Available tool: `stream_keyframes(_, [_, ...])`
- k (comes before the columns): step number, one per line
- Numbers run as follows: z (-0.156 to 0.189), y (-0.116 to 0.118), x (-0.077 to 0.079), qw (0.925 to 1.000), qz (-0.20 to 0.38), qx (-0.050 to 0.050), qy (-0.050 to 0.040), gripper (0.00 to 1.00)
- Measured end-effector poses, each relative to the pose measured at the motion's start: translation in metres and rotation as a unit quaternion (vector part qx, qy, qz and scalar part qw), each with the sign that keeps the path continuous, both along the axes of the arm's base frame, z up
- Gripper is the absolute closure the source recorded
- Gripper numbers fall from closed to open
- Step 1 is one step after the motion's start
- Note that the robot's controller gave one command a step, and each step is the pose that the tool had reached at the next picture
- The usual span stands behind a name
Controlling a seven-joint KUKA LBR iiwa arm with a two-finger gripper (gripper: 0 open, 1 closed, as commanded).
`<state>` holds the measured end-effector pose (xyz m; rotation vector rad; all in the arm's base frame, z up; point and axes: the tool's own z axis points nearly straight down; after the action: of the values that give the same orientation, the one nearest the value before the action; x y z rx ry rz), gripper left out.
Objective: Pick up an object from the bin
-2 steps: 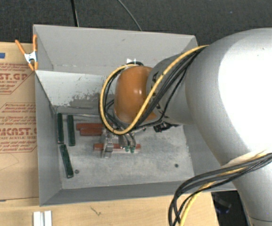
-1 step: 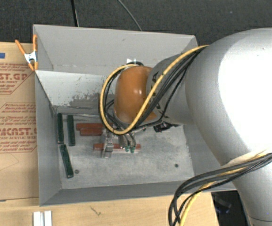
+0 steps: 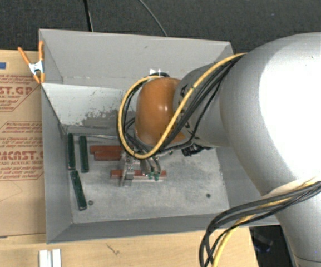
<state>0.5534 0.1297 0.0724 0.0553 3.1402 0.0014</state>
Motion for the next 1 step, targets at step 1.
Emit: stream_keyframes(1, [0.0084,-0.0002,-0.0010,1.0000,0.000,0.000,0.0021,1.00])
